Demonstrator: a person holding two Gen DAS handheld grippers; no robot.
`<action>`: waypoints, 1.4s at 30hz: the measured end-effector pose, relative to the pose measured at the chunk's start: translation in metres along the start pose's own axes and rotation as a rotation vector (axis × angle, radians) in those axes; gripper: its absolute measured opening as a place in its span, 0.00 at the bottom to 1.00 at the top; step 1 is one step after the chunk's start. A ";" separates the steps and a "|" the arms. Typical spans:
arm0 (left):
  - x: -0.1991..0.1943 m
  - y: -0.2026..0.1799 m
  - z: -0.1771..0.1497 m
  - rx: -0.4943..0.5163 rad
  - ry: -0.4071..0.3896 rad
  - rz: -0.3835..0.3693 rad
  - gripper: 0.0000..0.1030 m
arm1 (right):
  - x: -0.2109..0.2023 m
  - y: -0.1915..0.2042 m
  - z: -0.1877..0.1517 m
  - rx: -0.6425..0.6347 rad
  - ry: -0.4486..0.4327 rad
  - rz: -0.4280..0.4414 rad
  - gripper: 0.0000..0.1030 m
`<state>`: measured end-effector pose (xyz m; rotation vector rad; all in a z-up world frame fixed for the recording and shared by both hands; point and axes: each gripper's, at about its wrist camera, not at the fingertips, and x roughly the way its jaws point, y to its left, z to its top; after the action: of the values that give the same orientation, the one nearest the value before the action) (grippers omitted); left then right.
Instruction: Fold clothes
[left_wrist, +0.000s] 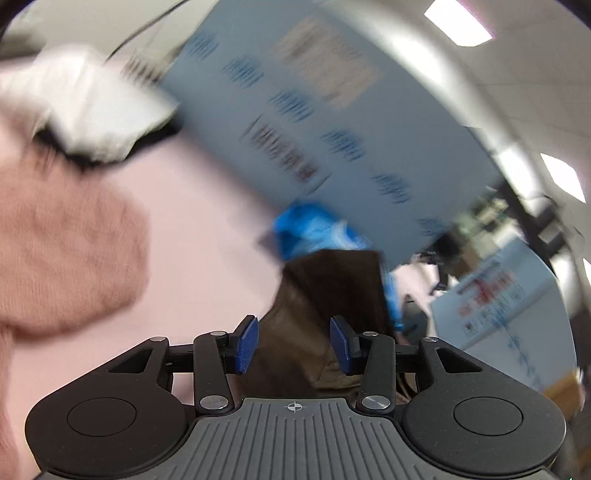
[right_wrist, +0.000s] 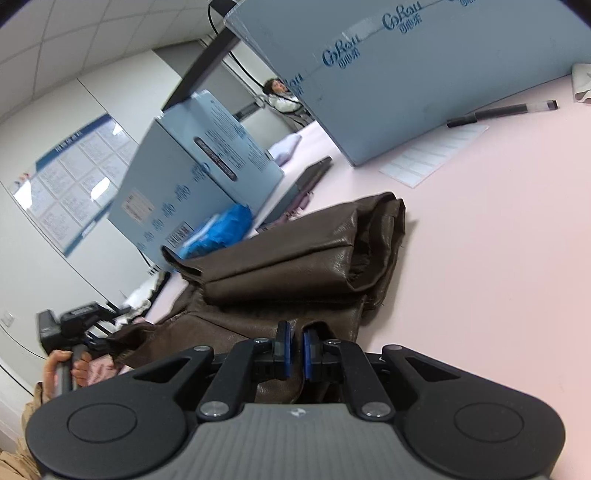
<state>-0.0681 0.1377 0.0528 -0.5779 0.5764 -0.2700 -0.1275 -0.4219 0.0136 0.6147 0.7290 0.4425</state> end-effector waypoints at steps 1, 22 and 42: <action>-0.005 -0.008 -0.007 0.069 0.031 -0.075 0.41 | 0.000 0.000 0.000 -0.003 0.003 -0.003 0.07; 0.031 -0.054 -0.038 0.449 0.152 -0.271 0.41 | 0.002 -0.002 0.003 0.015 0.013 -0.017 0.07; 0.096 -0.038 -0.016 0.350 0.167 -0.068 0.41 | 0.003 -0.001 0.004 0.020 0.008 -0.025 0.07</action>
<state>-0.0025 0.0620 0.0222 -0.2379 0.6531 -0.4758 -0.1228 -0.4220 0.0140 0.6219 0.7489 0.4156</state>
